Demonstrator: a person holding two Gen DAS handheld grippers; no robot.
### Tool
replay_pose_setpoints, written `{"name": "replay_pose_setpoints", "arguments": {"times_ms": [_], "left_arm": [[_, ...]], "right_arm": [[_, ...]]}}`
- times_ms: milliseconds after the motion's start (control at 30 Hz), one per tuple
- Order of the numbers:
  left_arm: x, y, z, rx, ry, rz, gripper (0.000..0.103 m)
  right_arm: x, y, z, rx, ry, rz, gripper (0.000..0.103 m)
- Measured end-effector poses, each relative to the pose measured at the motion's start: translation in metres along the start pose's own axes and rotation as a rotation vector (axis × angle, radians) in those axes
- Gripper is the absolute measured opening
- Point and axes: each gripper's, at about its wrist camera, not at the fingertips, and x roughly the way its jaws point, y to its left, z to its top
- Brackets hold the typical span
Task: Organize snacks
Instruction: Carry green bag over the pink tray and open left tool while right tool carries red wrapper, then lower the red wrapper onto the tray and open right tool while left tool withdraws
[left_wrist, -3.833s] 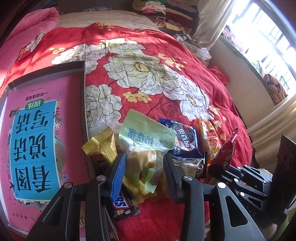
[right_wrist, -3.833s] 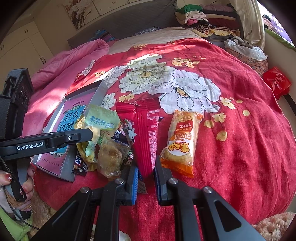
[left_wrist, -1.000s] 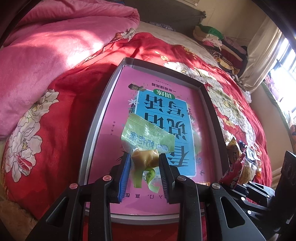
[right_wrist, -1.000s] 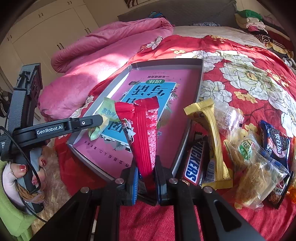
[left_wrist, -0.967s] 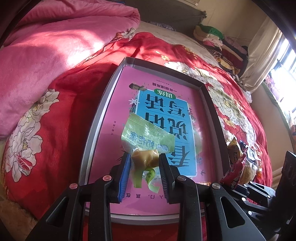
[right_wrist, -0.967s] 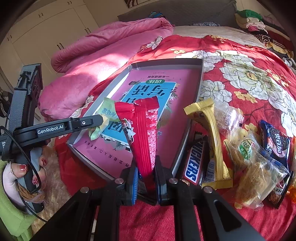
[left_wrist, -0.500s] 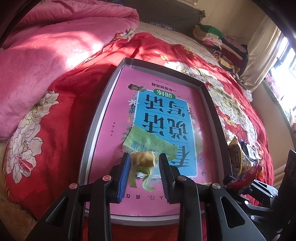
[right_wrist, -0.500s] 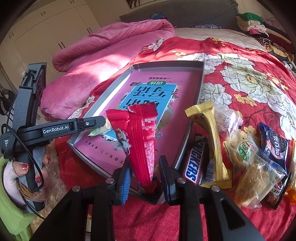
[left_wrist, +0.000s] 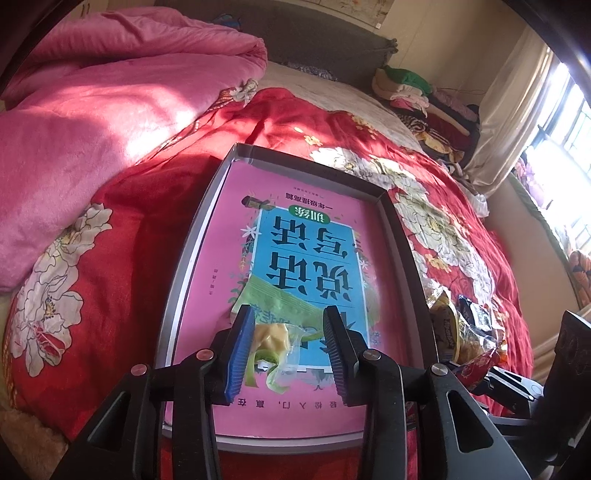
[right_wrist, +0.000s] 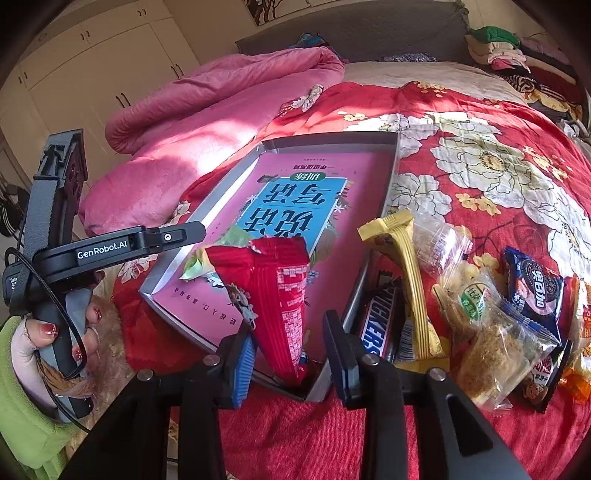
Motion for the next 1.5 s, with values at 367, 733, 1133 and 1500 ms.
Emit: {"name": "replay_pose_setpoints", "arguments": {"times_ms": [367,733,1133,1500], "left_arm": [[-0.002,-0.008,0.0,0.032,-0.013,-0.026,0.042],[-0.001,-0.011,-0.001,0.043,-0.004,-0.024,0.042],[-0.001,-0.015,-0.001,0.053,-0.006,-0.027,0.042],[-0.005,-0.016,0.001,0.066,-0.031,-0.038,0.042]], "right_arm": [[-0.023,-0.015,-0.004,0.039,-0.018,-0.008,0.045],[-0.033,-0.029,-0.01,0.069,-0.012,-0.008,0.044],[-0.015,-0.002,0.004,0.02,-0.025,0.065,0.022],[0.022,0.016,0.038,-0.021,-0.016,0.069,0.022]]}}
